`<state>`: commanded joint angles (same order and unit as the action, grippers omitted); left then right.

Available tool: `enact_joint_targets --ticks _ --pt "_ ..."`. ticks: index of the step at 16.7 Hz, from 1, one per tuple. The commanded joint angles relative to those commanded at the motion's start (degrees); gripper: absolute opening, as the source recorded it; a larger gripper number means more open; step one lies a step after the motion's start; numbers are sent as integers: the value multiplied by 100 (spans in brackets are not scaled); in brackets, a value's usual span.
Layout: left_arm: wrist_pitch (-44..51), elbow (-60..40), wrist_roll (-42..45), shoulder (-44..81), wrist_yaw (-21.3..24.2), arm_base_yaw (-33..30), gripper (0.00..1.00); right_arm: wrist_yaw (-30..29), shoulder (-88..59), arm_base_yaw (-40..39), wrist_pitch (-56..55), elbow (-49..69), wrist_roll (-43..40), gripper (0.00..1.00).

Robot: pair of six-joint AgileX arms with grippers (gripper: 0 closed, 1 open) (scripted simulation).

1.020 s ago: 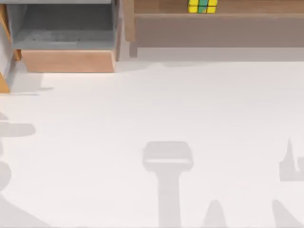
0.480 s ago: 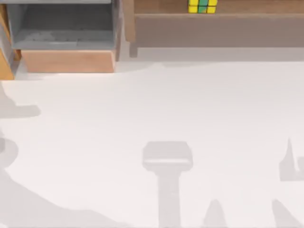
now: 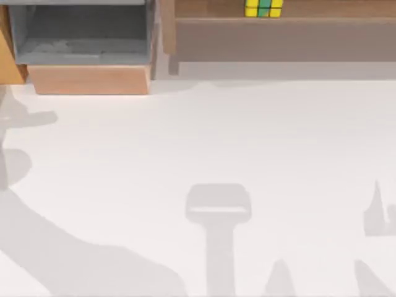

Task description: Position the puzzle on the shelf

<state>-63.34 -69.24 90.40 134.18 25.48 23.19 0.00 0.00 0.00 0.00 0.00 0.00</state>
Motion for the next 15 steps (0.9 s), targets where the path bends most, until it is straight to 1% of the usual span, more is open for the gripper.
enact_joint_targets --ticks 2,6,15 --pt "153 -232 -31 100 -74 -66 0 0 0 0 0 0 0 100" --pt "171 -255 -38 110 -83 -74 0 0 0 0 0 0 0 100" --pt "171 -255 -38 110 -83 -74 68 0 0 0 0 0 0 100"
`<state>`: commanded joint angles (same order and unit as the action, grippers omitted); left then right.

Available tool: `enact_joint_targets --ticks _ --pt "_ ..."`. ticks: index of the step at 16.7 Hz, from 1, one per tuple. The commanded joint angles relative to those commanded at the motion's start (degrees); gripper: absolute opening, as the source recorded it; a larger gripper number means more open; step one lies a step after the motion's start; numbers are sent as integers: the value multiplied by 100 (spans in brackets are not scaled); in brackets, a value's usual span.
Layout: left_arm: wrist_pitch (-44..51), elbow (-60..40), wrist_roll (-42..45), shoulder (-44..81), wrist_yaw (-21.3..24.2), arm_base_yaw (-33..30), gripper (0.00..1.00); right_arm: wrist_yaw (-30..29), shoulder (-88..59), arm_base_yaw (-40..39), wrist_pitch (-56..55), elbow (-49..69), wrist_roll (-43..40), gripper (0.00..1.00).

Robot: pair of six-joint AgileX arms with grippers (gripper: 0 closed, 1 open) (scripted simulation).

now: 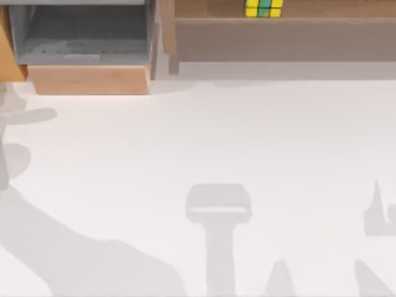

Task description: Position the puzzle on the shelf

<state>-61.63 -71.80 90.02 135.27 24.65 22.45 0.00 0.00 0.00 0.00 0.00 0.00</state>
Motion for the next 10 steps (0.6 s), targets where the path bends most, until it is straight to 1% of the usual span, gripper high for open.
enact_joint_targets --ticks 4,5,10 --pt "0 0 0 0 0 0 98 0 0 0 0 0 0 100" --pt "0 0 0 0 0 0 100 0 0 0 0 0 0 100" --pt "0 0 0 0 0 0 100 0 0 0 0 0 0 100"
